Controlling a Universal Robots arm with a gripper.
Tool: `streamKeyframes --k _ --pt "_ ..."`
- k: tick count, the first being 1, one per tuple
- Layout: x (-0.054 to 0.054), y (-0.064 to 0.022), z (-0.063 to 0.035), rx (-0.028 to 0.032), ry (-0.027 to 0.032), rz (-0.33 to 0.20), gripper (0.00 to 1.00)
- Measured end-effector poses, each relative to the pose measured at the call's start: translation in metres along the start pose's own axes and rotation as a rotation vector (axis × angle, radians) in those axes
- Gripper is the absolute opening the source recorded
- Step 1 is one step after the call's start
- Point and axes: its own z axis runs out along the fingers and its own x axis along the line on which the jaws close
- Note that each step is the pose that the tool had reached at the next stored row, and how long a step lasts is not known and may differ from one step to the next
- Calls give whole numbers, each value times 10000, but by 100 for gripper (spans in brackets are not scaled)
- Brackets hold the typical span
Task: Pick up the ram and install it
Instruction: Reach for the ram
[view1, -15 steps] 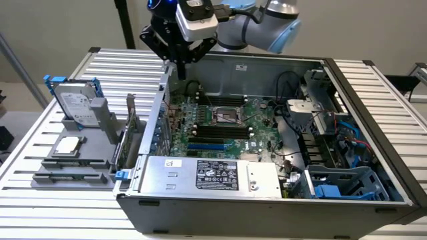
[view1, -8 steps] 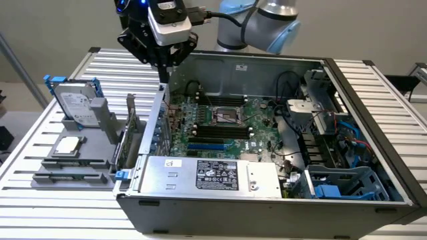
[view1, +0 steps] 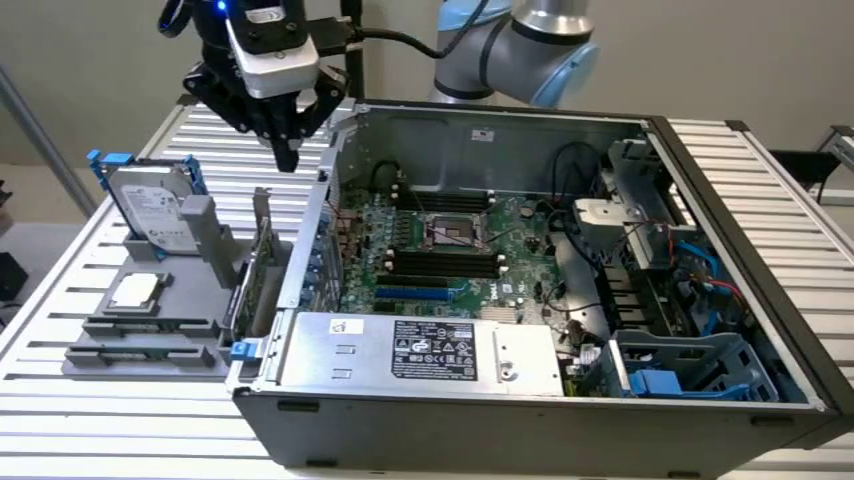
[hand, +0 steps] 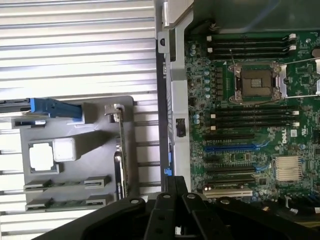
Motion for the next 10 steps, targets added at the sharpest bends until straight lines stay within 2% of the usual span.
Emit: streamKeyframes --k 10 --pt "443 -160 -13 -1 -16 -1 11"
